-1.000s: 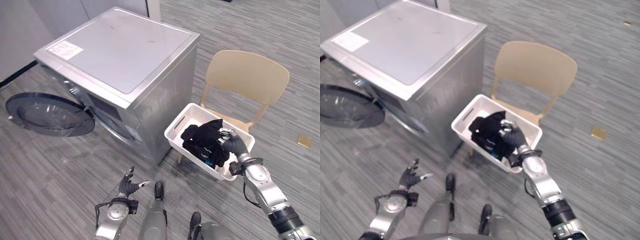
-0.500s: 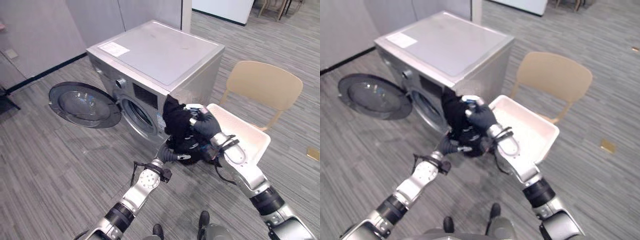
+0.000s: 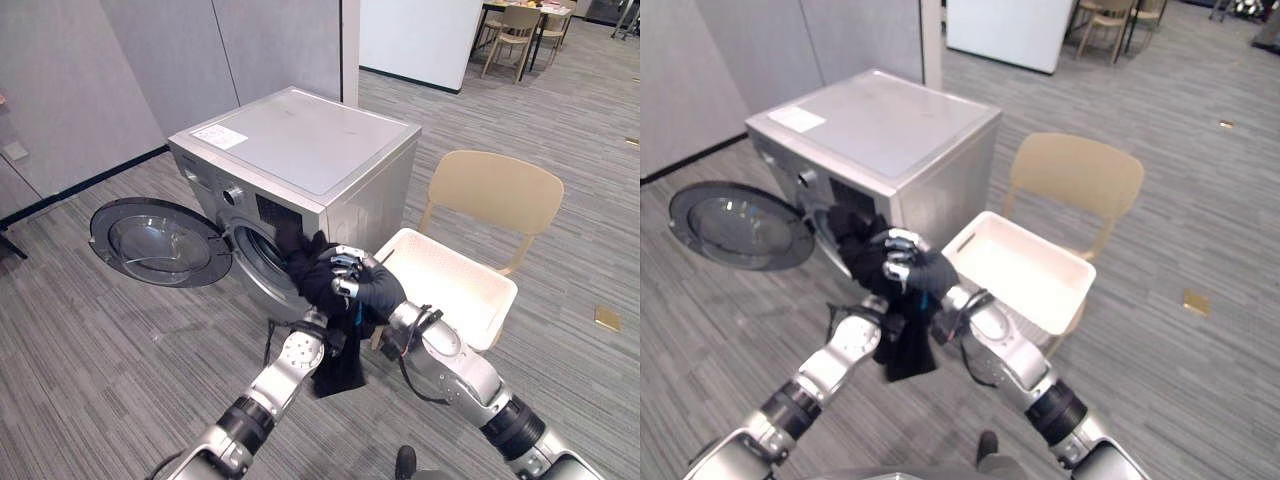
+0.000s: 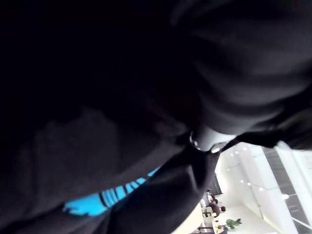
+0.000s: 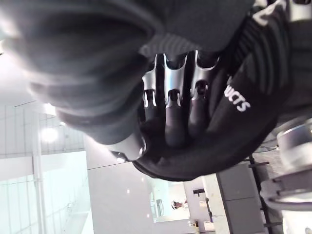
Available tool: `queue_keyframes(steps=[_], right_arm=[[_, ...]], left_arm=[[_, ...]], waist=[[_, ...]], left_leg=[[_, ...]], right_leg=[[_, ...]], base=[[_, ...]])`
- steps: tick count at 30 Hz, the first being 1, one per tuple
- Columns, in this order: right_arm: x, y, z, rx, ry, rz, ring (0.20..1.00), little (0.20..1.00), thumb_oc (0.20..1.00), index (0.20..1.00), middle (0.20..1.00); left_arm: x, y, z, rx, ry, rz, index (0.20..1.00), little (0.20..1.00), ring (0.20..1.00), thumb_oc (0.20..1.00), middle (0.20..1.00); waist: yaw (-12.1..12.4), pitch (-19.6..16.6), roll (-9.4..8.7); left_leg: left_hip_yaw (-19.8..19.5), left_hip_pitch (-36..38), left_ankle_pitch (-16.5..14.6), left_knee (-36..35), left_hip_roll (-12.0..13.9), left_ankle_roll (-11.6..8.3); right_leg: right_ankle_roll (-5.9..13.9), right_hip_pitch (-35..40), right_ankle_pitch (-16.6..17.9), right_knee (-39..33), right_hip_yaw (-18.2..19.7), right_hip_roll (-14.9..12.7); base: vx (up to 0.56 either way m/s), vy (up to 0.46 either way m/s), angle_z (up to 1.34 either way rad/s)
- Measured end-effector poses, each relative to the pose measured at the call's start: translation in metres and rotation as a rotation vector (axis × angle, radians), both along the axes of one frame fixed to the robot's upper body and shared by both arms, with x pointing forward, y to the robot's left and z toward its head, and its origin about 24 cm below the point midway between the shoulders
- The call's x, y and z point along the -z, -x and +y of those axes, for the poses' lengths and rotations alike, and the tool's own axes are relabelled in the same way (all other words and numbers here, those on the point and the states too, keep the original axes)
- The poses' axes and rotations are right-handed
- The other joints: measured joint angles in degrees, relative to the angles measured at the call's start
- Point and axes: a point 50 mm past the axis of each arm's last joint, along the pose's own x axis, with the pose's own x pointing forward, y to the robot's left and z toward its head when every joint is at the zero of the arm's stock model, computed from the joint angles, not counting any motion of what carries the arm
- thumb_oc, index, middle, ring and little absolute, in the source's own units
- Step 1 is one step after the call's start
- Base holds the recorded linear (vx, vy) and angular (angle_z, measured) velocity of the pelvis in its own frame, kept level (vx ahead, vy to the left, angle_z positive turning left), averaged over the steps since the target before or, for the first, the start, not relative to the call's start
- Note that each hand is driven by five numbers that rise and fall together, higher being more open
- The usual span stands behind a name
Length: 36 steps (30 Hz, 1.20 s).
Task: Grab the laundry basket,head to the washer,open it,put in the laundry and shut it.
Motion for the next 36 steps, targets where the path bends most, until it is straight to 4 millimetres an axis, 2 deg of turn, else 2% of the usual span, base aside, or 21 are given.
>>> queue_keyframes(steps=[2, 5, 6, 10, 11, 12, 13, 15, 16, 17, 19, 20, 23, 25, 27, 29, 30, 32, 34, 35, 36], right_arm=[[0.002, -0.001, -0.005, 0.014, 0.017, -0.004, 1.0, 1.0, 1.0, 1.0, 1.0], [0.016, 0.0, -0.029, 0.096, 0.096, 0.011, 1.0, 1.0, 1.0, 1.0, 1.0], [0.02, 0.0, -0.039, 0.134, 0.144, 0.0, 1.0, 1.0, 1.0, 1.0, 1.0], [0.042, 0.005, -0.104, 0.351, 0.392, -0.008, 1.0, 1.0, 1.0, 1.0, 1.0], [0.047, 0.007, -0.114, 0.383, 0.434, 0.011, 1.0, 1.0, 1.0, 1.0, 1.0], [0.057, 0.014, -0.135, 0.443, 0.54, 0.021, 1.0, 1.0, 1.0, 1.0, 1.0], [0.081, 0.024, -0.16, 0.508, 0.667, 0.111, 1.0, 1.0, 1.0, 1.0, 1.0], [0.098, 0.034, -0.169, 0.516, 0.741, 0.166, 1.0, 1.0, 1.0, 1.0, 1.0], [0.116, 0.046, -0.179, 0.516, 0.81, 0.233, 1.0, 1.0, 1.0, 1.0, 1.0], [0.134, 0.06, -0.19, 0.509, 0.894, 0.309, 1.0, 1.0, 1.0, 1.0, 1.0], [0.148, 0.072, -0.2, 0.495, 0.978, 0.373, 1.0, 1.0, 1.0, 1.0, 1.0], [0.158, 0.081, -0.209, 0.468, 1.058, 0.412, 1.0, 1.0, 1.0, 1.0, 1.0], [0.161, 0.084, -0.216, 0.446, 1.13, 0.412, 1.0, 1.0, 1.0, 1.0, 1.0], [0.159, 0.078, -0.216, 0.403, 1.187, 0.37, 1.0, 1.0, 1.0, 1.0, 1.0], [0.158, 0.072, -0.215, 0.399, 1.195, 0.353, 1.0, 1.0, 1.0, 1.0, 1.0], [0.155, 0.064, -0.214, 0.396, 1.219, 0.323, 1.0, 1.0, 1.0, 1.0, 1.0], [0.155, 0.061, -0.215, 0.399, 1.226, 0.322, 1.0, 1.0, 1.0, 1.0, 1.0], [0.155, 0.058, -0.216, 0.41, 1.231, 0.33, 1.0, 1.0, 1.0, 1.0, 1.0], [0.151, 0.053, -0.217, 0.425, 1.233, 0.311, 1.0, 1.0, 1.0, 1.0, 1.0], [0.148, 0.046, -0.214, 0.452, 1.216, 0.296, 1.0, 1.0, 1.0, 1.0, 1.0], [0.15, 0.048, -0.213, 0.444, 1.219, 0.299, 1.0, 1.0, 1.0, 1.0, 1.0]], left_arm=[[0.011, 0.008, 0.012, -0.047, 0.01, 0.046, 0.2, 0.2, 0.2, 0.2, 0.2], [0.029, 0.024, 0.032, -0.12, 0.015, 0.119, 0.2, 0.2, 0.2, 0.2, 0.2], [0.035, 0.029, 0.039, -0.145, 0.019, 0.143, 0.2, 0.2, 0.2, 0.2, 0.2], [0.061, 0.062, 0.076, -0.263, 0.002, 0.264, 0.2, 0.2, 0.2, 0.2, 0.2], [0.066, 0.069, 0.083, -0.286, -0.011, 0.292, 0.2, 0.2, 0.2, 0.2, 0.2], [0.073, 0.078, 0.097, -0.301, -0.039, 0.332, 0.2, 0.2, 0.2, 0.2, 0.2], [0.087, 0.093, 0.118, -0.375, -0.069, 0.412, 0.2, 0.2, 0.2, 0.2, 0.2], [0.096, 0.102, 0.126, -0.387, -0.086, 0.466, 0.2, 0.2, 0.2, 0.2, 0.2], [0.103, 0.111, 0.132, -0.402, -0.103, 0.507, 0.2, 0.2, 0.2, 0.2, 0.2], [0.114, 0.124, 0.142, -0.435, -0.131, 0.573, 0.2, 0.2, 0.2, 0.2, 0.2], [0.126, 0.141, 0.152, -0.475, -0.165, 0.653, 0.2, 0.2, 0.2, 0.2, 0.2], [0.138, 0.16, 0.162, -0.518, -0.189, 0.744, 0.2, 0.2, 0.2, 0.2, 0.2], [0.145, 0.178, 0.169, -0.55, -0.211, 0.812, 0.2, 0.2, 0.2, 0.2, 0.2], [0.149, 0.185, 0.172, -0.545, -0.248, 0.844, 0.2, 0.2, 0.2, 0.2, 0.2], [0.148, 0.178, 0.171, -0.545, -0.246, 0.832, 0.2, 0.2, 0.2, 0.2, 0.2], [0.143, 0.155, 0.165, -0.538, -0.217, 0.77, 0.2, 0.2, 0.2, 0.2, 0.2], [0.144, 0.149, 0.161, -0.541, -0.195, 0.762, 0.2, 0.2, 0.2, 0.2, 0.2], [0.148, 0.144, 0.152, -0.571, -0.127, 0.781, 0.2, 0.2, 0.2, 0.2, 0.2], [0.15, 0.147, 0.149, -0.575, -0.114, 0.796, 0.2, 0.2, 0.2, 0.2, 0.2], [0.153, 0.152, 0.15, -0.591, -0.114, 0.818, 0.2, 0.2, 0.2, 0.2, 0.2], [0.153, 0.151, 0.15, -0.595, -0.117, 0.82, 0.2, 0.2, 0.2, 0.2, 0.2]], waist=[[0.02, 0.0, 0.02], [0.14, -0.03, 0.08], [0.16, -0.07, 0.14], [0.19, -0.17, 0.34], [0.15, -0.14, 0.41], [0.24, -0.17, 0.52], [0.14, -0.15, 0.71], [0.18, -0.15, 0.89], [0.25, -0.12, 1.02], [0.19, -0.06, 1.26], [0.11, 0.1, 1.51], [0.1, 0.35, 1.91], [0.28, 0.57, 2.39], [0.82, 2.75, 2.85], [1.62, 4.68, 3.02], [1.83, 8.76, 3.56], [1.73, 9.92, 3.7], [1.44, 10.68, 2.96], [1.64, 10.77, 2.83], [1.8, 10.94, 2.49], [1.42, 10.73, 1.73]], left_leg=[[0.1, 0.06, 0.16, -0.25, 0.23, -0.18], [0.23, 0.56, 0.23, -0.44, 0.52, -0.3], [0.25, 0.65, 0.23, -0.52, 0.56, -0.3], [0.27, 0.94, 0.27, -0.79, 0.58, -0.36], [0.31, 1.05, 0.27, -0.79, 0.59, -0.36], [0.38, 1.17, 0.23, -0.8, 0.69, -0.34], [0.5, 1.3, 0.21, -0.83, 0.73, -0.33], [0.48, 1.41, 0.2, -0.84, 0.78, -0.34], [0.49, 1.43, 0.11, -0.84, 0.8, -0.32], [0.51, 1.42, 0.08, -0.87, 0.79, -0.28], [0.55, 1.25, -0.4, -1.03, 0.8, 0.16], [0.59, 0.51, -0.39, -1.16, 0.84, 0.17], [0.53, -0.37, -0.22, -1.16, 0.81, 0.27], [0.24, -1.74, -0.01, 0.12, 0.85, 0.18], [-1.03, -5.01, 0.15, 3.01, 0.97, -0.14], [-3.66, -9.84, 0.2, 6.17, 1.25, -0.36], [-3.41, -10.54, -0.64, 5.81, 1.59, -0.26], [3.25, -10.17, -1.03, 4.38, 3.23, -0.47], [4.95, -10.53, -1.01, 4.33, 3.74, -0.51], [6.44, -11.49, -1.2, 5.07, 4.75, -0.49], [7.25, -11.67, -1.2, 5.2, 4.97, -0.49]], right_leg=[[0.01, 0.13, 0.19, -0.5, 0.15, 0.26], [0.02, 0.87, 0.31, -1.06, 0.22, 0.6], [0.03, 0.99, 0.33, -1.26, 0.25, 0.68], [0.18, 1.78, 0.75, -2.7, 0.28, 0.92], [0.19, 1.84, 0.76, -2.69, 0.33, 0.96], [0.19, 1.91, 0.75, -2.71, 0.37, 1.07], [0.18, 1.95, 0.75, -2.72, 0.43, 1.15], [0.19, 2.08, 0.74, -2.73, 0.42, 1.17], [0.19, 2.1, 0.73, -2.76, 0.42, 1.17], [0.19, 2.06, 0.72, -2.81, 0.43, 1.14], [0.15, 1.83, 0.69, -3.01, 0.43, 1.12], [0.06, 1.42, 0.61, -3.03, 0.3, 1.08], [-0.15, 0.65, 0.48, -3.04, 0.31, 1.06], [-0.22, -0.31, 0.43, -2.79, 0.35, 1.01], [-0.31, -1.44, 0.37, -2.45, -0.36, 0.86], [-0.41, -2.39, 0.31, -2.6, -3.1, 0.44], [-0.45, -2.33, 0.29, -2.74, -4.36, 0.17], [-0.8, -2.32, 0.02, -2.94, -7.05, -1.02], [-0.79, -2.24, 0.02, -2.73, -7.69, -1.19], [-0.68, -0.92, -0.09, -2.31, -8.69, -1.39], [-0.76, -0.25, -0.24, -2.33, -10.19, -1.83]], base=[[-0.01, -0.005, -0.02], [0.0, 0.0, 0.0], [0.0, 0.0, 0.0], [0.0, 0.0, 0.0], [-0.01, -0.033, -0.04], [-0.02, -0.033, -0.05], [-0.01, -0.034, -0.05], [0.0, 0.0, 0.0], [-0.03, -0.025, -0.01], [-0.03, -0.029, -0.03], [-0.03, -0.025, -0.05], [-0.04, -0.019, -0.03], [-0.1, -0.025, 0.01], [-0.22, -0.047, 0.07], [-0.14, -0.033, 0.34], [0.01, 0.013, 0.77], [0.05, 0.054, 1.02], [0.09, 0.06, 0.95], [0.12, 0.092, 0.64], [0.19, 0.164, 0.88], [0.22, 0.18, 1.04]])
